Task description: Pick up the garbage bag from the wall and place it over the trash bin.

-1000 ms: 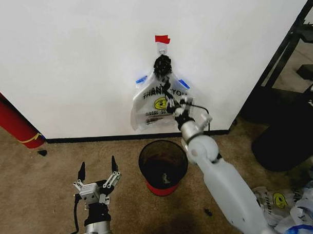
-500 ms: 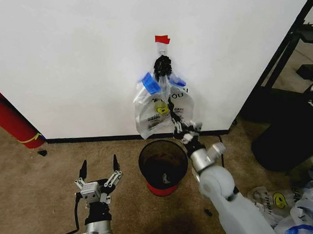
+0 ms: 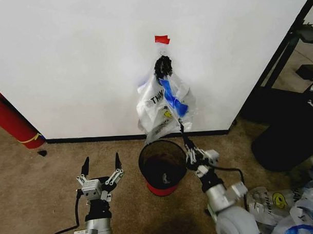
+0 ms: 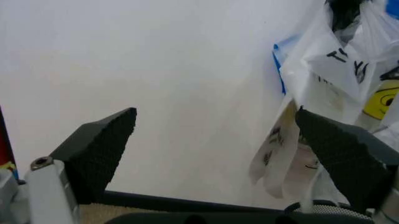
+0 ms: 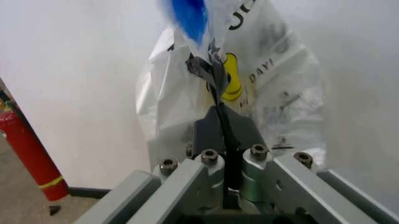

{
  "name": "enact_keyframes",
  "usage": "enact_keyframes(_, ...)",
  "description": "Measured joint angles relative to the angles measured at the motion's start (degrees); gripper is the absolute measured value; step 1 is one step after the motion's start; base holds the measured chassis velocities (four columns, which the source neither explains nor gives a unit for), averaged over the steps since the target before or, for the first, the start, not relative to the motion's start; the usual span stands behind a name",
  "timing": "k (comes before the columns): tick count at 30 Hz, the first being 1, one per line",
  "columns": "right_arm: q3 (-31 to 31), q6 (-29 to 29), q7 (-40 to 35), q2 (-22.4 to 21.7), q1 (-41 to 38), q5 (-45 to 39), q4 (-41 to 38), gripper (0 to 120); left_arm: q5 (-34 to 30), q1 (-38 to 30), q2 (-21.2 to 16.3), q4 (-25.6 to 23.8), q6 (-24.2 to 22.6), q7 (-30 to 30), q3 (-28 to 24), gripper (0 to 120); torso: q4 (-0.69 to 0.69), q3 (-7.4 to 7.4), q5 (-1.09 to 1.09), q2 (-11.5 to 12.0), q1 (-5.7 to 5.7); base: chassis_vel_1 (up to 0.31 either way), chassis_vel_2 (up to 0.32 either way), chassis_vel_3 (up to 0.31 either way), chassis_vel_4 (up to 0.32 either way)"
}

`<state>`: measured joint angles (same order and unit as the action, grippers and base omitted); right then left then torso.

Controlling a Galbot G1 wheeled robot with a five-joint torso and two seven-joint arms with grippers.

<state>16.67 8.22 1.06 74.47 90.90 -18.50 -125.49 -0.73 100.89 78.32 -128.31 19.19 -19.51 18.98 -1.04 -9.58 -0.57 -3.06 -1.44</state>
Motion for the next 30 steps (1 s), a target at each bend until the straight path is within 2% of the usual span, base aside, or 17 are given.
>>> enact_keyframes(9,2.12,7.93,1.65,1.97,11.9,8.69,-0.75,0,-0.49,-0.15,-0.61,-0.26,0.0,0.04,-0.13,100,0.0,0.0,0.0,0.0,0.0,0.0,0.0,0.0,0.0)
enact_keyframes(12,2.45,9.61,1.71,2.31,13.67,10.13,-0.44,0,-0.64,-0.01,-0.78,-0.41,0.08,0.04,-0.03,100,0.0,0.0,0.0,0.0,0.0,0.0,0.0,0.0,0.0)
enact_keyframes(16,3.15,15.26,1.72,3.05,17.17,13.04,1.05,0,-0.68,0.1,-0.85,-0.68,0.12,0.04,0.0,100,0.0,0.0,0.0,0.0,-0.01,0.0,0.0,0.0,0.0)
enact_keyframes(18,3.2,15.71,1.72,3.1,17.42,13.22,1.19,0,-0.69,0.11,-0.84,-0.7,0.12,0.04,-0.01,100,0.0,0.0,0.0,0.0,-0.01,0.0,0.0,0.0,0.0)
enact_keyframes(23,3.63,23.86,1.53,3.96,21.96,16.11,3.57,0,-0.65,0.31,-0.78,-0.81,0.14,0.04,-0.05,100,0.0,0.0,0.0,0.0,0.0,0.0,0.0,0.0,0.0)
enact_keyframes(30,4.01,30.47,-1.11,3.99,25.35,21.37,7.23,0,-0.52,0.37,-0.77,-0.89,0.15,0.05,-0.12,100,0.0,0.0,0.0,0.0,0.0,0.0,0.0,0.0,0.0)
